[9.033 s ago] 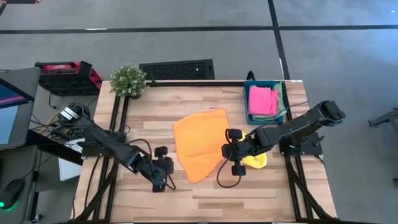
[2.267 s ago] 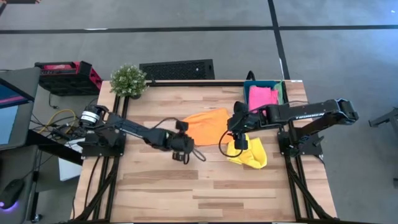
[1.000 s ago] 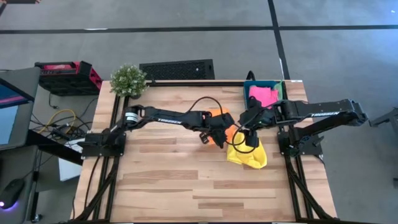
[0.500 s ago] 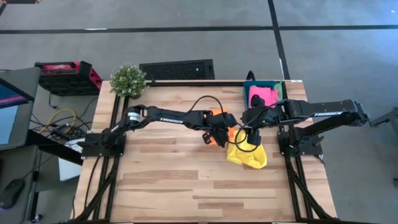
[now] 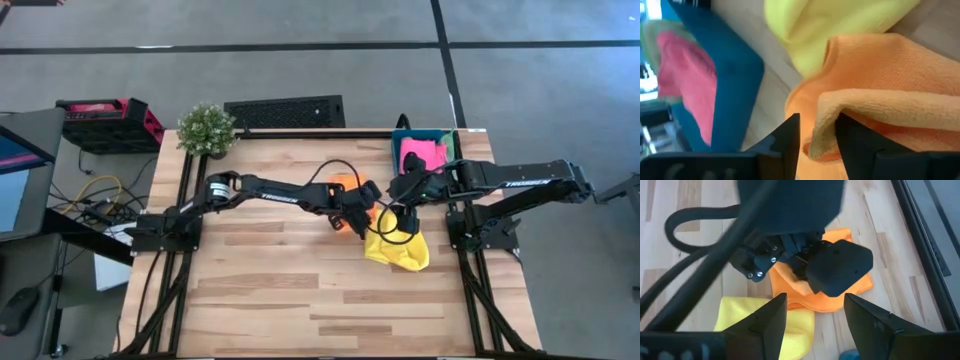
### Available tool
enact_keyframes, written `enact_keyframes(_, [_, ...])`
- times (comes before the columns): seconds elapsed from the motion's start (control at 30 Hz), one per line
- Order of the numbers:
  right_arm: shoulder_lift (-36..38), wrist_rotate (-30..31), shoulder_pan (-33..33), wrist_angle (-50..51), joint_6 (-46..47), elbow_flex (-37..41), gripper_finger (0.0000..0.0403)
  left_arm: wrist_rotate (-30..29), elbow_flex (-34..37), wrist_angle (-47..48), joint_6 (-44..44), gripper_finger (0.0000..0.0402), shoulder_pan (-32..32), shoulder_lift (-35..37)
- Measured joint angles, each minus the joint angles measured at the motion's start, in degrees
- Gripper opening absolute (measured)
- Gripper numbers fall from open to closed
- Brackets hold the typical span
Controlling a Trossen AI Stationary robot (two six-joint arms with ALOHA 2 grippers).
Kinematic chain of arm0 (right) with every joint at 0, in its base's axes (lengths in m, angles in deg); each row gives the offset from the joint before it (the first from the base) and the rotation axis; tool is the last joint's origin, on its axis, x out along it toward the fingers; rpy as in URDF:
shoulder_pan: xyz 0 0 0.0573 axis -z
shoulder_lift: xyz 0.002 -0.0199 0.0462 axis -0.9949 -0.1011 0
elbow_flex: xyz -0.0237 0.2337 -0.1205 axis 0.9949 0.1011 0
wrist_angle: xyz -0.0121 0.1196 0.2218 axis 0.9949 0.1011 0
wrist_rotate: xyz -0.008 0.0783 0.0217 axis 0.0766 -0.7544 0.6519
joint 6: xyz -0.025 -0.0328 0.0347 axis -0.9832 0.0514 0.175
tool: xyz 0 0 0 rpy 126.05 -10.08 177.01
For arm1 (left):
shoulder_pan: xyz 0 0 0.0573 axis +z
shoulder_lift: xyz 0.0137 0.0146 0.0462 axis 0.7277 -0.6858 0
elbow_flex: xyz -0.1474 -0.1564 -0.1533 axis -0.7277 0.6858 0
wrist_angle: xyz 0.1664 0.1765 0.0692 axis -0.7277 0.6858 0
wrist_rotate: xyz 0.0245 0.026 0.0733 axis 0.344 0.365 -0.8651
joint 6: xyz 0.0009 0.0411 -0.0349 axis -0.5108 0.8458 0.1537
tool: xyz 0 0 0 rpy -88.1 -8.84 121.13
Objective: Fold microfiber towels
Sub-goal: Fold the orange microfiber towel on the table
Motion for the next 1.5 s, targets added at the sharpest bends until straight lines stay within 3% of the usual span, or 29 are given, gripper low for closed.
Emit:
enact_keyframes(0.4, [0.0,-0.03,0.0,0.02,0.0,0.0,0.0221,0.59,0.02,6.68,-7.94,0.0128,-1.87,4.11])
enact_keyframes(0.7, [-0.02,-0.01,0.0,1.05,-0.1,0.0,0.0221,8.04,0.41,26.14,-23.9,0.0128,-1.37,7.08])
enact_keyframes(0.93, [-0.02,-0.03,0.0,1.05,-0.56,0.0,0.0221,5.39,3.51,23.64,-30.58,0.0128,-1.31,6.62])
enact_keyframes(1.17, [-0.02,-0.03,0.0,1.07,-0.63,0.0,0.0221,18.41,3.69,23.33,-29.58,0.0128,-1.44,6.62])
enact_keyframes(1.5, [-0.03,-0.03,0.0,1.05,-0.63,0.0,0.0221,20.08,3.53,18.49,-30.34,0.0128,0.08,5.3])
